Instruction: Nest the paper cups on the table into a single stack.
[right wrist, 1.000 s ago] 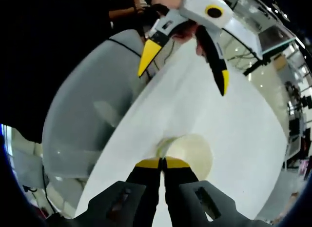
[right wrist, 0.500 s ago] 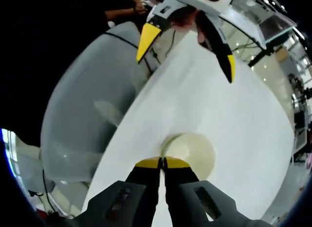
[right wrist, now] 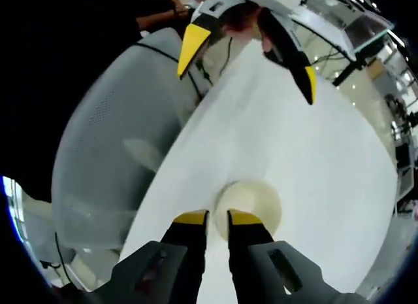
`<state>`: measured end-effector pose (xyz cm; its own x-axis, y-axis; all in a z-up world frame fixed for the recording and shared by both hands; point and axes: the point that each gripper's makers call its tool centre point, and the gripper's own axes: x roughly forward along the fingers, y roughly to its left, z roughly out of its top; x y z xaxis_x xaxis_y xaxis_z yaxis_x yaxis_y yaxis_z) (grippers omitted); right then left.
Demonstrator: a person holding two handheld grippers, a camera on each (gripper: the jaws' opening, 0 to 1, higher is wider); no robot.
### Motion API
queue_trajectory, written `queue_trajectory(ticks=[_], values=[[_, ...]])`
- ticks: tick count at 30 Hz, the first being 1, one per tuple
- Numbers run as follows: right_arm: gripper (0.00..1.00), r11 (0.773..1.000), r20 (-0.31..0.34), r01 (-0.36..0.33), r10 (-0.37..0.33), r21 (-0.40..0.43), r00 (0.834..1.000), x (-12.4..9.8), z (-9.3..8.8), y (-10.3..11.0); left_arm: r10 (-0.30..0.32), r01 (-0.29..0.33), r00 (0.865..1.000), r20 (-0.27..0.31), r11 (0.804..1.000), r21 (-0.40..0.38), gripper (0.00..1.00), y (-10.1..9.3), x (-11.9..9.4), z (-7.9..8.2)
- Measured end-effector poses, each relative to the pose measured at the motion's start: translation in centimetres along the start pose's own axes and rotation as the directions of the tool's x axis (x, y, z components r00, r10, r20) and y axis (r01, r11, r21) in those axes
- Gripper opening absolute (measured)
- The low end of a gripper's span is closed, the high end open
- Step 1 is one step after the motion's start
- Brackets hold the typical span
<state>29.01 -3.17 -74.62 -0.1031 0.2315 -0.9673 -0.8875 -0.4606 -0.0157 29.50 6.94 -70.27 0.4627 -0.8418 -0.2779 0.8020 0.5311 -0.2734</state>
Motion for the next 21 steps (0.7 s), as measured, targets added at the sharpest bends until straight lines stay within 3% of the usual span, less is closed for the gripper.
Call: queue_trajectory(ticks=[6, 13, 17, 21], values=[[0.11, 1.000, 0.010, 0.020, -0.020, -0.004, 1.000, -0.1, 0.0, -0.1, -0.005, 0.005, 1.000, -0.007, 1.000, 0.003, 0.94, -0.1, 0.1, -0.1], [0.14, 0.997, 0.072, 0.060, -0.063, 0.048, 0.995, -1.2, 0.8, 0.3, -0.008, 0.008, 1.000, -0.009, 1.000, 0.003, 0.94, -0.2, 0.2, -0.3], [0.14, 0.987, 0.170, 0.104, -0.125, 0.125, 0.978, -2.3, 1.8, 0.5, -0.012, 0.012, 1.000, -0.014, 1.000, 0.003, 0.94, -0.1, 0.3, -0.3], [0.14, 0.980, 0.191, 0.117, -0.147, 0.158, 0.971, -2.9, 1.5, 0.9, -0.018, 0.018, 1.000, -0.015, 1.000, 0.011, 0.94, 0.0, 0.5, -0.1]])
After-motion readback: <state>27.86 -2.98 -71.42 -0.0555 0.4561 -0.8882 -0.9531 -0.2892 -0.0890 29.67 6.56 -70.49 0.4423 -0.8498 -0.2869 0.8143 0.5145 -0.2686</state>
